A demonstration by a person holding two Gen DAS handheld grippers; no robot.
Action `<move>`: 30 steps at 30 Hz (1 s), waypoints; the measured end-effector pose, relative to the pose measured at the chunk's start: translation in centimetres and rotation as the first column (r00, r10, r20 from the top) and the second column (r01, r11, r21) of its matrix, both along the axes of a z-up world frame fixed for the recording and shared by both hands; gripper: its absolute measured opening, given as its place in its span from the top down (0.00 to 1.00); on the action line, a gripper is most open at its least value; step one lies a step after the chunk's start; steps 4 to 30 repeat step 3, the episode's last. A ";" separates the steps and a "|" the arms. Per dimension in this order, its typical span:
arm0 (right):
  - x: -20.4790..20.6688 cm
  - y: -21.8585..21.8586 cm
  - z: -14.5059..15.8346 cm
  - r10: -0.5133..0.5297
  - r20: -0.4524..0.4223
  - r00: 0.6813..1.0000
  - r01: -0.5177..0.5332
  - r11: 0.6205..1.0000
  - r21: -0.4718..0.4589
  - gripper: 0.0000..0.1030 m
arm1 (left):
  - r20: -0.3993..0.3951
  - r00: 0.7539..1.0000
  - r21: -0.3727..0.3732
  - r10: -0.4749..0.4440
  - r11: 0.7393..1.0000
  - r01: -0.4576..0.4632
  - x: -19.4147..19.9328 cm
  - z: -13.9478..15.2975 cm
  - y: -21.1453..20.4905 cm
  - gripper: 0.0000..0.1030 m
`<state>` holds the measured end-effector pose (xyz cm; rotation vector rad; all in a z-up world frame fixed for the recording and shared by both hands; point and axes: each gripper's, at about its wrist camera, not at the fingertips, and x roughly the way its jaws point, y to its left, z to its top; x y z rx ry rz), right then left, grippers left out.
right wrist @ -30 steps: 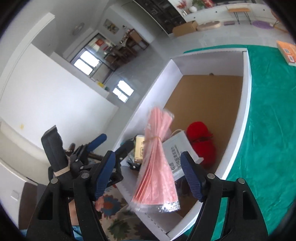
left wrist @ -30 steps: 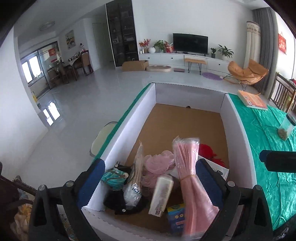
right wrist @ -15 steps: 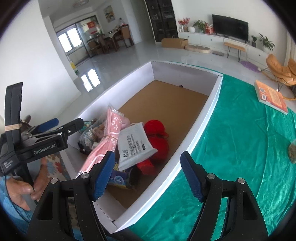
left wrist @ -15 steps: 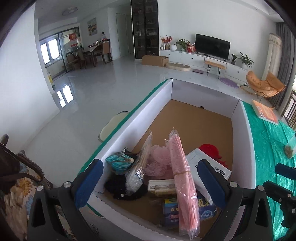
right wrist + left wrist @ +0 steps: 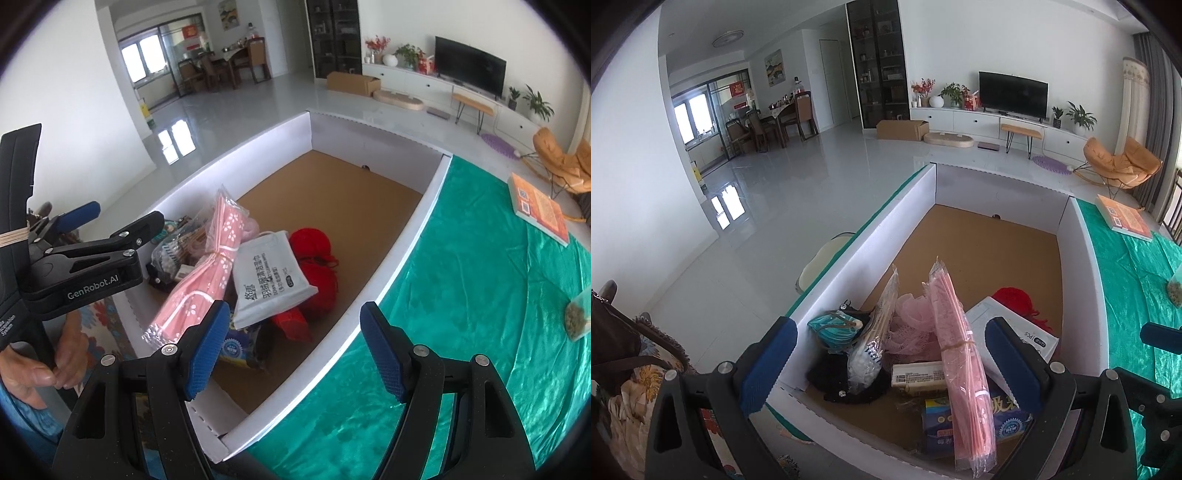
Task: Organize soft objects
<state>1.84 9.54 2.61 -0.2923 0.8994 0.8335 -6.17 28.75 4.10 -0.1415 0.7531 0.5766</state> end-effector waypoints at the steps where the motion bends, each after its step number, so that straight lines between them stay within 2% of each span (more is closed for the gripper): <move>1: 0.0 -0.1 -0.1 -0.001 0.000 1.000 0.001 1.000 -0.002 0.26 | 0.011 1.000 -0.005 0.000 1.000 0.000 -0.1 0.1 -0.1 0.02; 30: -0.1 -0.2 -0.2 -0.003 -0.001 1.000 0.003 1.000 -0.002 0.26 | 0.023 1.000 -0.004 -0.008 1.000 0.008 -0.2 0.2 -0.4 0.02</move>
